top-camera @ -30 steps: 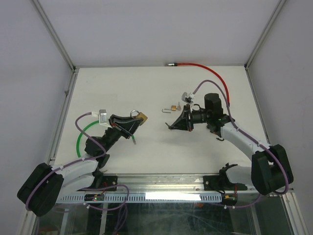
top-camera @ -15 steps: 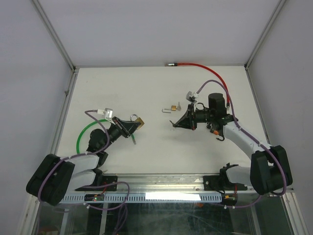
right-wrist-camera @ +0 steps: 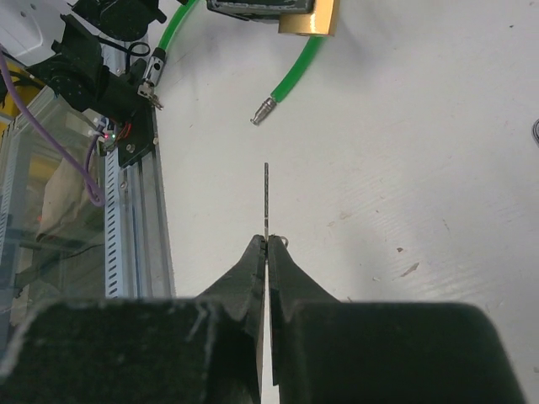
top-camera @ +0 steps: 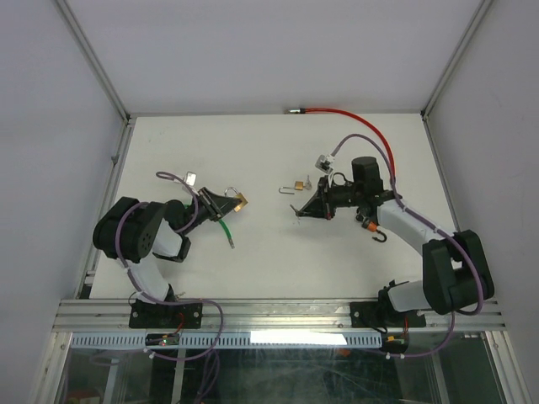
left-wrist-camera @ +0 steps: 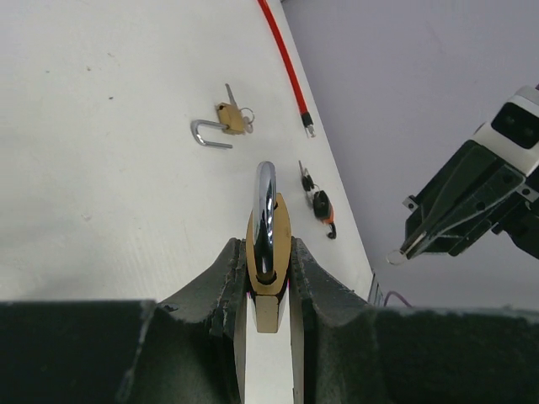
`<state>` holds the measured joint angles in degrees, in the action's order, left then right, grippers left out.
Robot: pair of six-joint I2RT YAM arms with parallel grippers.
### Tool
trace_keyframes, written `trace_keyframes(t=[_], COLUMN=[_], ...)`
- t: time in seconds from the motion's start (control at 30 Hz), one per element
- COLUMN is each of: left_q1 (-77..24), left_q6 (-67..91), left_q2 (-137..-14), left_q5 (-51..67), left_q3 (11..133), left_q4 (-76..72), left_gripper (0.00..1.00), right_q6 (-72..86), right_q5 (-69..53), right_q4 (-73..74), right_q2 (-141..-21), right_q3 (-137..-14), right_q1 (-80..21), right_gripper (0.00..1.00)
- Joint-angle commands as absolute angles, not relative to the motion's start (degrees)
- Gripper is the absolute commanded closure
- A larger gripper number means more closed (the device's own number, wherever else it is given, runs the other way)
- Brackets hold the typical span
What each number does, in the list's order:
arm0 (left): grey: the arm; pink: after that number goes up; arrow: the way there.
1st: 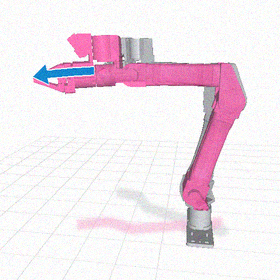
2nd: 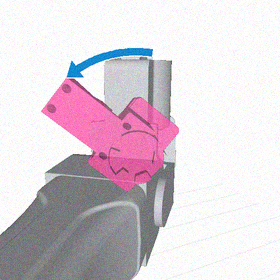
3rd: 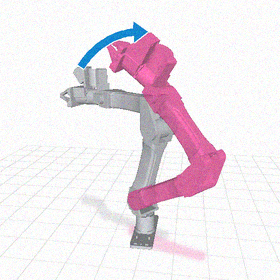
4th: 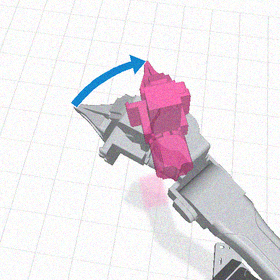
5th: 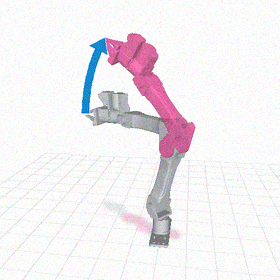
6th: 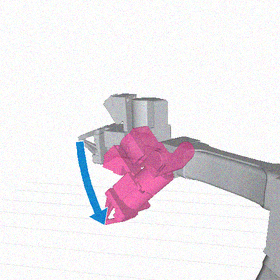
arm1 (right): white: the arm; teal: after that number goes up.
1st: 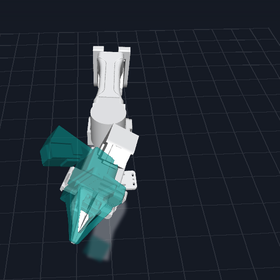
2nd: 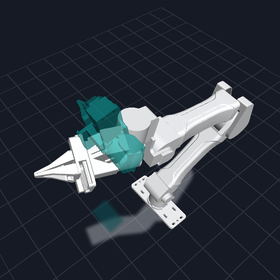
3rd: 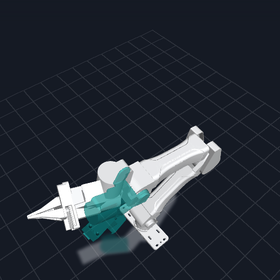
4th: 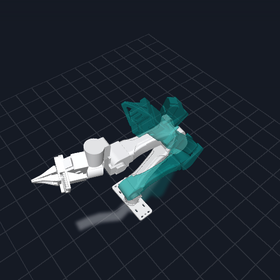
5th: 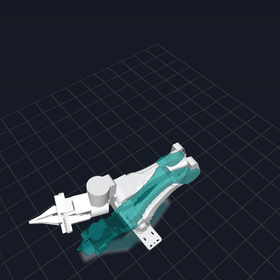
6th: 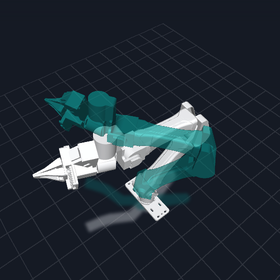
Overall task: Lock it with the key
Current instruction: Place the key at the center of the board.
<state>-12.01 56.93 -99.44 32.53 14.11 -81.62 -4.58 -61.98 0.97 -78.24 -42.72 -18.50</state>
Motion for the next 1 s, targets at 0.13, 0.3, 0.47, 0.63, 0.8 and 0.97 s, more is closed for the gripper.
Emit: trace_keyframes(t=[0.13, 0.3, 0.47, 0.63, 0.8, 0.97], left_q1=[-9.6, -9.5, -9.4, -9.5, -9.4, -9.4], left_q6=[55.0, 53.9, 52.7, 52.4, 49.5, 47.6], left_q2=[-105.9, -107.7, -107.9, -107.6, -108.1, -108.5], left_q5=[29.8, 26.8, 24.8, 22.4, 20.5, 19.0], left_q3=[22.5, 25.5, 30.2, 32.0, 35.0, 37.3], left_q4=[-81.2, -74.8, -63.8, -58.7, -52.5, -48.2], left_gripper=[1.0, 1.0, 1.0, 1.0, 0.91, 0.81], right_q6=[-4.7, -5.5, -2.6, -0.7, 5.0, 5.1], right_q5=[-59.2, -56.6, -54.0, -50.9, -48.2, -43.8], right_q4=[1.6, 4.1, 4.4, 6.9, 13.7, 17.4], right_q2=[-80.9, -83.6, -90.1, -102.2, -117.4, -126.1], right_q3=[-46.9, -49.6, -55.8, -67.6, -84.2, -94.2], right_q1=[-20.3, -21.7, -24.1, -28.4, -29.6, -30.9], right_gripper=[1.0, 1.0, 1.0, 1.0, 1.0, 1.0])
